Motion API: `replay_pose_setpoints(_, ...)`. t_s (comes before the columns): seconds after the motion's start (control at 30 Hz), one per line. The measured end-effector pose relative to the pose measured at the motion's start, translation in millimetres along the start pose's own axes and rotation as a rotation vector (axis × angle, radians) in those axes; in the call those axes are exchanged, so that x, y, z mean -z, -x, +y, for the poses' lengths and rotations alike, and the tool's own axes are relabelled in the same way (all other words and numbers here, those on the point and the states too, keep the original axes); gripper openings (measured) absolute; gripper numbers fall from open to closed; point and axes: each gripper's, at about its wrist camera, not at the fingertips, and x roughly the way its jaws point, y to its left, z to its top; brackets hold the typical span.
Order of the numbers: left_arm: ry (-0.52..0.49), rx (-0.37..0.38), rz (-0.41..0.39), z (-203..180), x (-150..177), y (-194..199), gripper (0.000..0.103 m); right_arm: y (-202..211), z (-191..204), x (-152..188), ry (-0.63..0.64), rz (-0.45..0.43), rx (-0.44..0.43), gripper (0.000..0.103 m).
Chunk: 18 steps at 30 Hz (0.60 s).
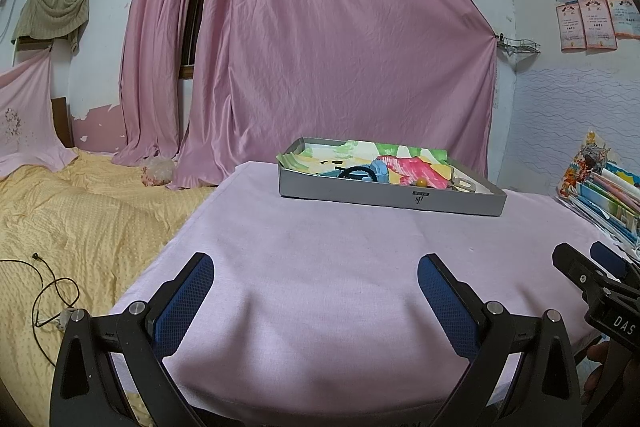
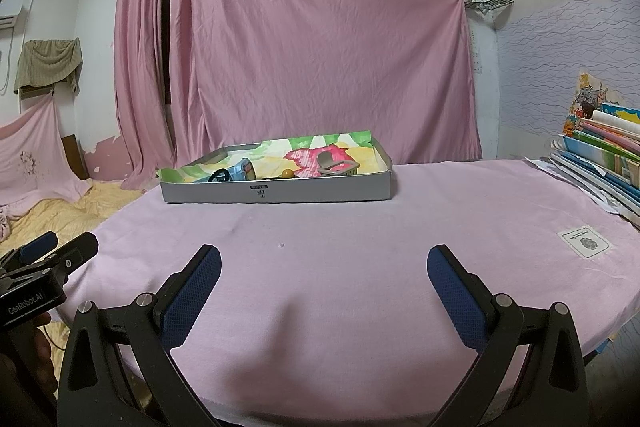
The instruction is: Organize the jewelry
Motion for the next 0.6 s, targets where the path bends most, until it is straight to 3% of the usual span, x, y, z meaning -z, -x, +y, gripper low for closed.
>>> replay_pose_setpoints(0.6,0.002,0.0,0.002,0.0,-2.3,0.8,0.102,2.2,1.4,-0.6,0.0,0.0,-0.004,0.101)
